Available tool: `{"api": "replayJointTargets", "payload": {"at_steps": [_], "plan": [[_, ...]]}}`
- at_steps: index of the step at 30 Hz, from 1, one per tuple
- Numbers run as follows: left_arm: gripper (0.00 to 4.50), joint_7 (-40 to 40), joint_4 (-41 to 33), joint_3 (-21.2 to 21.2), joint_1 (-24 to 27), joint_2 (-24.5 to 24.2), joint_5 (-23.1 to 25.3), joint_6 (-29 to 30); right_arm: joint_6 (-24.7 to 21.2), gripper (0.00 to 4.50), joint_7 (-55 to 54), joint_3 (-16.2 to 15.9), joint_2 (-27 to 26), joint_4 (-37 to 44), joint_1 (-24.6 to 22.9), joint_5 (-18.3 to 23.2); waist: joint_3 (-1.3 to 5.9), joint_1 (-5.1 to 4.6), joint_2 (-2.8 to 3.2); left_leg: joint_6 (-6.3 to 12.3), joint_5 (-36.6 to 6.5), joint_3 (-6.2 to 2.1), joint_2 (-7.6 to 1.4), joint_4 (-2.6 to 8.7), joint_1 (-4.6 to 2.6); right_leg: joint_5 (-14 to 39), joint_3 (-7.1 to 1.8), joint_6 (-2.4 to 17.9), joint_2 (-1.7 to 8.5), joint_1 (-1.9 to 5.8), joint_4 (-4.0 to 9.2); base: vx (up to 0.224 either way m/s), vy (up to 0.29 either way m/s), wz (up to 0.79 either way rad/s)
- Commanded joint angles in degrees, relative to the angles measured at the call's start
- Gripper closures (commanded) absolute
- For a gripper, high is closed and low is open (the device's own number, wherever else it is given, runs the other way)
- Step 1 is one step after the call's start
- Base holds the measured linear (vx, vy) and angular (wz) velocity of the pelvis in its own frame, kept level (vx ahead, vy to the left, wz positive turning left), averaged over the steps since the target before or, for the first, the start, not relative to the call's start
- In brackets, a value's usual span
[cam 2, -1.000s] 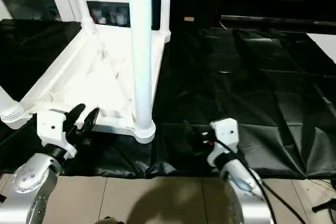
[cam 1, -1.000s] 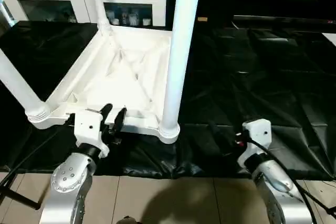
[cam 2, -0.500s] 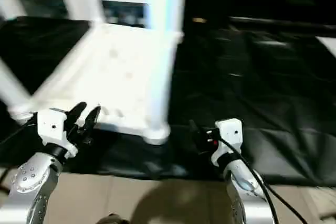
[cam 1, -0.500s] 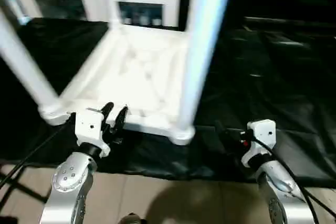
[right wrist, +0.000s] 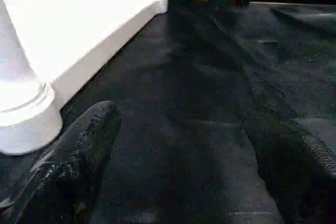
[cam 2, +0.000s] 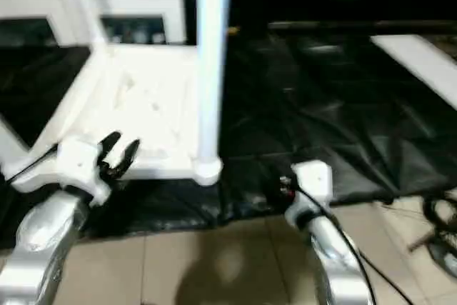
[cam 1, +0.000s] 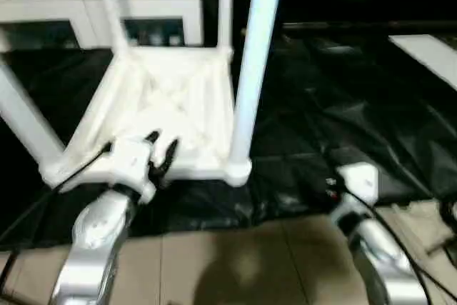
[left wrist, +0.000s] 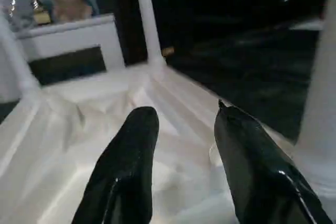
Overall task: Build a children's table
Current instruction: Rotate leg to tighten
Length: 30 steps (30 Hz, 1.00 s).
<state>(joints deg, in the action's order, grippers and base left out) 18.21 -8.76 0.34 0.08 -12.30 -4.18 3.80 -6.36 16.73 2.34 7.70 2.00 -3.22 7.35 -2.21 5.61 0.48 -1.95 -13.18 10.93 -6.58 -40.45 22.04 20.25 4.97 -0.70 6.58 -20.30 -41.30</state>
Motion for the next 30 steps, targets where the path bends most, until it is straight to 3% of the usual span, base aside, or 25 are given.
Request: {"api": "replayJointTargets", "payload": {"at_steps": [1,2,3,4,5,6,7,8,10,13,16,17,18,19,20,21,22,23,24,25,26,27,28,29,30], "plan": [[2.45,-0.43,1.0,1.29,-0.86,0.21,-0.95,1.44,-1.06,0.31,-0.02,-0.28,-0.63,0.6,0.35,0.92,1.42,-0.81,-1.4,-3.1,2.17,-5.69,-1.13,-0.44,5.04,22.85,-0.72,12.87,5.22,5.62,12.14,0.052,-0.001,-0.34],[2.45,-0.72,1.13,1.49,-0.96,0.3,-0.92,1.63,-1.2,0.31,0.27,-0.42,-0.44,0.61,0.5,0.89,2.63,-1.4,2.79,-2.26,-3.57,-7.39,-5.96,6.59,-1.03,11.16,2.13,14.65,-0.72,1.55,9.35,0.0,0.0,0.0],[2.45,-0.86,1.31,1.62,-1.04,0.33,-1.01,1.66,-1.45,0.31,0.77,-0.59,-0.27,0.59,0.66,1.07,3.53,-2.9,3.92,3.24,-2.33,-13.22,-14.59,10.41,-3.61,-0.16,-0.12,9.66,-1.14,-0.98,2.63,0.0,0.0,0.0],[2.45,-0.92,1.45,1.57,-1.06,0.26,-0.88,1.51,-1.52,0.31,1.28,-0.79,-0.05,0.54,0.81,1.16,3.59,-3.14,4.14,7.06,1.56,-13.53,-15.19,10.29,-3.68,-2.02,-1.14,7.77,-0.37,-1.44,1.62,-0.059,-0.084,0.19],[2.45,-0.99,1.61,1.46,-1.08,0.13,-0.88,1.3,-1.57,0.31,1.62,-0.9,0.06,0.51,0.9,1.24,2.96,-3.05,3.69,14.03,8.05,-11.85,-12.94,9.2,-2.73,-6.93,-3.02,7.98,1.14,-1.5,3.07,-0.07,-0.143,0.16],[2.45,-0.99,1.61,1.46,-1.08,0.13,-0.88,1.3,-1.57,0.31,1.62,-0.9,0.06,0.51,0.9,1.24,2.83,-2.98,2.74,15.28,8.87,-10.15,-10.91,7.95,-1.4,-10.82,-3.91,9.71,2.42,-0.67,5.03,-0.025,-0.106,-0.02],[2.45,-1.06,1.75,1.41,-1.08,0.05,-0.91,1.23,-1.53,0.31,1.91,-1.13,0.33,0.44,1.07,1.01,2.53,-0.93,0.51,8.17,1.97,-5.1,-4.27,6.38,1.46,-11.0,-4.83,8.41,4.9,2.45,9.29,-0.052,-0.106,-0.05],[2.45,-1.41,2.05,1.6,-1.15,0.06,-0.87,1.27,-1.66,0.31,2.43,-1.27,0.6,0.36,1.29,1.04,2.43,-0.3,-0.22,4.08,-0.62,-4.45,-4.05,7.09,0.69,-3.81,-4.43,4.13,3.93,2.55,10.13,-0.063,-0.109,-0.03],[2.45,-1.85,2.38,1.95,-1.19,0.26,-0.85,1.39,-1.74,0.31,3.22,-1.58,1.27,0.09,1.75,1.03,2.48,0.13,-0.12,1.92,-0.64,-4.03,-4.45,8.41,0.51,1.28,-4.21,0.57,2.45,2.63,10.52,-0.051,-0.106,-0.02],[2.45,-1.9,2.45,2.05,-1.09,0.38,-0.85,1.29,-1.71,0.31,3.64,-1.76,1.66,-0.13,2.03,1.02,2.64,1.07,0.1,3.54,-0.42,-3.81,-4.63,8.53,0.74,0.05,-5.02,1.11,3.36,2.69,10.6,-0.019,-0.042,0.03],[2.45,-2.31,2.42,2.06,-0.52,0.85,-0.62,1.23,-1.84,0.31,4.84,-1.99,3.07,-1.19,3.32,0.8,2.68,3.51,-0.98,9.27,0.06,-4.78,-5.1,4.49,2.81,0.49,-8.53,5.69,9.74,3.77,12.25,0.002,0.032,0.0],[2.45,-2.44,2.43,2.08,-0.39,0.97,-0.59,1.21,-1.73,0.31,5.05,-2.04,3.45,-1.47,3.68,0.72,2.75,4.37,-0.17,9.35,0.2,-6.1,-6.13,2.46,4.11,0.7,-9.83,8.08,12.43,4.1,12.71,0.009,0.16,-0.05],[2.45,-2.55,2.44,2.07,-0.31,1.02,-0.61,1.17,-1.63,0.31,5.13,-2.1,3.7,-1.63,3.87,0.72,2.68,4.51,0.02,9.19,0.49,-6.52,-6.52,2.25,4.42,0.81,-9.66,9.55,12.58,3.97,12.78,0.009,0.16,-0.05],[2.45,-2.84,2.39,1.93,-0.19,1.01,-0.4,1.01,-1.08,0.31,5.8,-2.96,4.46,-1.78,4.24,-0.25,2.93,4.83,0.37,10.12,1.73,-6.46,-6.74,3.63,3.92,0.52,-8.16,11.6,10.56,3.46,12.17,0.014,0.215,0.0],[2.45,-2.91,2.36,1.89,-0.17,1.02,-0.42,0.97,-0.84,0.31,5.98,-3.46,4.76,-1.83,4.37,-0.95,3.25,4.34,1.31,14.7,4.27,-5.55,-6.66,6.96,1.33,-1.59,-5.18,11.5,5.33,1.85,10.05,0.034,0.247,0.08],[2.45,-3.22,2.29,1.76,-0.15,0.94,0.09,0.61,-1.11,0.31,6.18,-3.65,4.75,-1.92,4.47,-0.97,3.91,3.33,2.15,19.13,8.66,-5.43,-6.57,8.06,-1.83,-3.96,-2.89,10.79,1.35,0.28,7.25,0.034,0.247,0.08],[2.45,-3.42,2.06,1.12,-0.03,0.43,1.52,-0.99,-0.91,0.31,6.13,-4.2,4.79,-2.25,4.58,-1.6,3.75,1.33,3.68,40.15,22.42,-11.06,-3.3,8.15,-5.6,-1.18,2.83,6.36,-5.66,-3.85,-0.66,0.034,0.258,0.32],[2.45,-3.41,1.98,0.92,0.03,0.27,1.9,-1.42,-0.82,0.31,6.08,-4.35,4.8,-2.35,4.59,-1.77,3.32,1.34,2.99,44.74,32.7,-13.87,-5.43,7.62,-5.06,4.81,0.81,0.75,-5.01,-6.38,-3.71,-0.013,0.208,0.51],[2.45,-3.41,1.93,0.82,0.07,0.21,2.06,-1.49,-0.76,0.31,6.05,-4.4,4.78,-2.41,4.59,-1.8,2.86,1.88,2.78,43.34,35.69,-13.88,-5.81,8.47,-2.56,4.14,0.23,-0.34,-4.94,-5.65,-4.51,-0.013,0.208,0.51],[2.45,-3.36,1.82,0.72,0.21,0.28,2.03,-1.05,-1.38,0.31,5.47,-3.74,4.05,-2.62,4.39,-0.75,2.49,2.62,2.63,36.48,32.96,-12.95,-5.13,9.97,-0.38,2.55,-0.26,-1.47,-5.12,-4.46,-4.71,-0.054,0.156,0.47],[2.45,-3.29,1.79,0.79,0.28,0.48,1.7,-0.56,-2.32,0.31,4.74,-2.73,3.18,-2.76,4.18,0.62,2.42,2.36,0.75,22.21,18.76,-8.48,-8.58,10.83,1.82,-4.98,-2.76,0.13,-3.2,-2.07,-1.29,-0.032,0.076,0.24],[2.45,-3.12,1.82,0.63,0.26,0.33,1.98,0.02,-2.62,0.31,3.42,-1.92,2.82,-3.0,4.06,0.78,2.69,3.13,0.42,10.79,-2.85,-9.33,-9.98,13.59,0.32,-3.05,-4.3,2.77,-1.48,-1.96,0.8,-0.073,0.099,0.28],[2.45,-3.12,1.82,0.63,0.26,0.33,1.98,0.02,-2.62,0.31,3.42,-1.92,2.82,-3.0,4.06,0.78,1.77,3.11,-0.4,6.28,-14.46,-8.37,-10.33,13.4,-0.62,0.37,-5.26,6.49,0.08,-3.57,3.36,-0.084,0.033,0.34],[2.45,-3.01,1.88,0.4,0.26,0.11,2.26,-0.11,-2.3,0.31,2.9,-1.86,2.95,-3.12,3.98,0.39,1.48,1.72,0.06,-0.88,-29.96,-6.0,-6.86,9.76,-3.11,7.09,-4.89,15.32,0.69,-5.0,7.76,-0.122,0.031,0.5],[2.45,-2.98,1.79,0.63,0.28,0.44,1.51,0.12,-2.09,0.31,2.4,-1.35,2.79,-3.05,3.63,0.6,1.07,1.23,1.15,-2.43,-35.35,-5.33,-5.92,6.77,-5.58,12.67,-3.83,17.84,1.01,-5.58,11.61,-0.081,0.008,0.46]]}}
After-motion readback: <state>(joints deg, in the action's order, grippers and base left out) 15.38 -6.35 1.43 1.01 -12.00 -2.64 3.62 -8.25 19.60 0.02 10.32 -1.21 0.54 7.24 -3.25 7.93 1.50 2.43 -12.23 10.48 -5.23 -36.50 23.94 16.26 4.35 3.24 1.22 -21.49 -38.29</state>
